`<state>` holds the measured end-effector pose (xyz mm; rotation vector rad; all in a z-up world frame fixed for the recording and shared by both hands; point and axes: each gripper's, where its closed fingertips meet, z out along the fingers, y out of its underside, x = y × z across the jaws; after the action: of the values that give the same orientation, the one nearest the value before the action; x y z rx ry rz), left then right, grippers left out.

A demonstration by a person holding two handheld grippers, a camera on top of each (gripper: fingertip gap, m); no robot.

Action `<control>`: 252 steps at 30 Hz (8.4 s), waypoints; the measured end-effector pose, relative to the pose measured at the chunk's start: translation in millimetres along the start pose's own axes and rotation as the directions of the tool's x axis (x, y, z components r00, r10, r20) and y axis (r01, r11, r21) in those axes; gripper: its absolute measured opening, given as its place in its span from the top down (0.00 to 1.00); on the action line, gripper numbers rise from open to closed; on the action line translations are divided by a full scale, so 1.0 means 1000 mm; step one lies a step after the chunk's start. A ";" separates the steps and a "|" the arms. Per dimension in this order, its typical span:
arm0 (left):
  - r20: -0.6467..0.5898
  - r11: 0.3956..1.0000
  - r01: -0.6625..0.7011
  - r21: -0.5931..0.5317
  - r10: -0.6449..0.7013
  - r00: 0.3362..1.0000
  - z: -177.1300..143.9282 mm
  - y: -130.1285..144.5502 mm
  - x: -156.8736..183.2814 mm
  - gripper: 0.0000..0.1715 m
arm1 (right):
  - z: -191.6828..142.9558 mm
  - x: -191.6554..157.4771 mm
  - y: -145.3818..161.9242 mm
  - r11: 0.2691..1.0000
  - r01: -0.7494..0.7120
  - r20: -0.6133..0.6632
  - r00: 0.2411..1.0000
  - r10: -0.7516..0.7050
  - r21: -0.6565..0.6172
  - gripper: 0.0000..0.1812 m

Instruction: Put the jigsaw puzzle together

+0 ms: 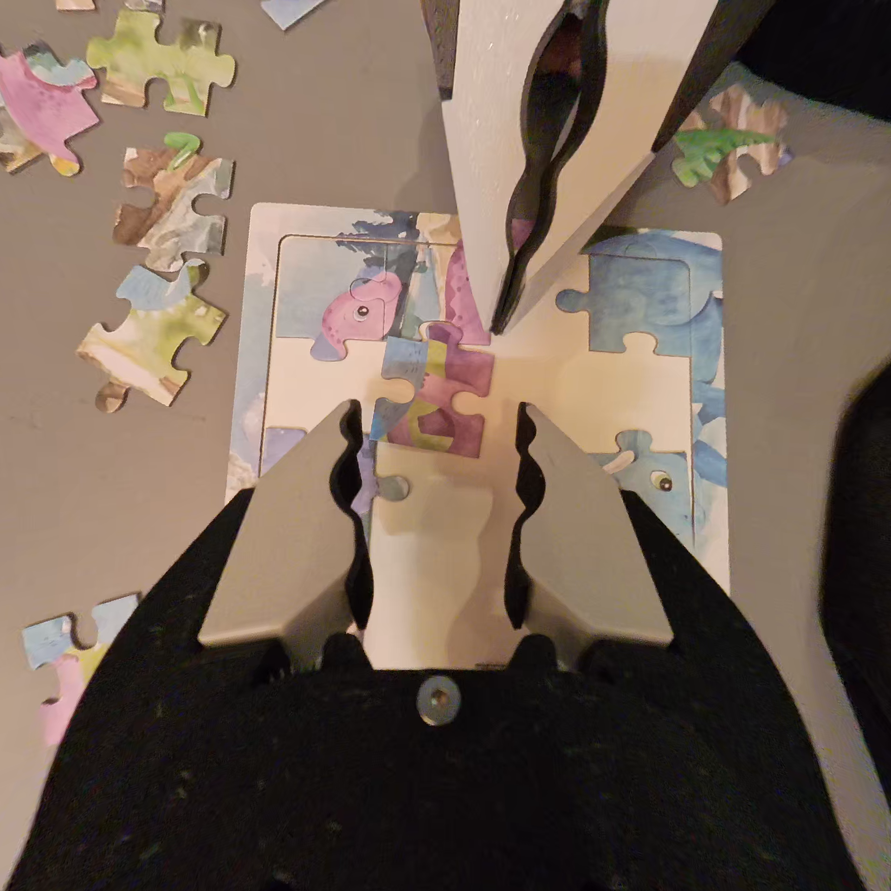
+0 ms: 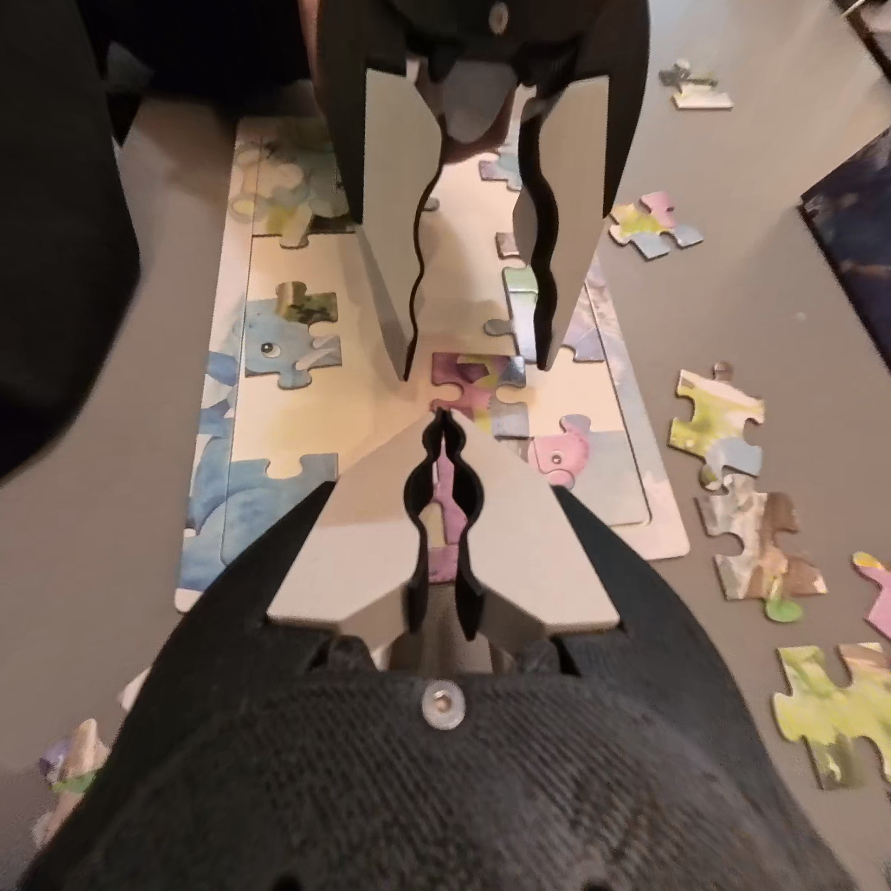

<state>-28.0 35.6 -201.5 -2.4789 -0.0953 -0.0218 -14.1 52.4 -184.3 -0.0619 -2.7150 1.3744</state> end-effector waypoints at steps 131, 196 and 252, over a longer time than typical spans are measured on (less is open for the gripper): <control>0.038 0.997 0.059 0.039 -0.060 0.997 0.011 0.001 -0.002 0.89 | 0.004 0.029 0.020 0.994 -0.085 -0.140 0.987 0.075 -0.069 1.00; 0.245 0.796 0.345 0.498 -0.510 0.825 -0.102 0.067 -0.163 0.93 | -0.106 0.121 0.007 0.828 -0.242 -0.408 0.779 0.476 0.505 0.98; 0.069 0.832 0.216 0.511 -0.290 0.954 -0.096 -0.002 -0.093 0.76 | -0.062 0.063 -0.007 0.941 -0.185 -0.189 0.951 0.244 0.285 0.92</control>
<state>-120.1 -28.0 -127.9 -1.9282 -0.4392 0.0629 -70.5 102.9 -137.6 -0.4761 -2.3775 1.6638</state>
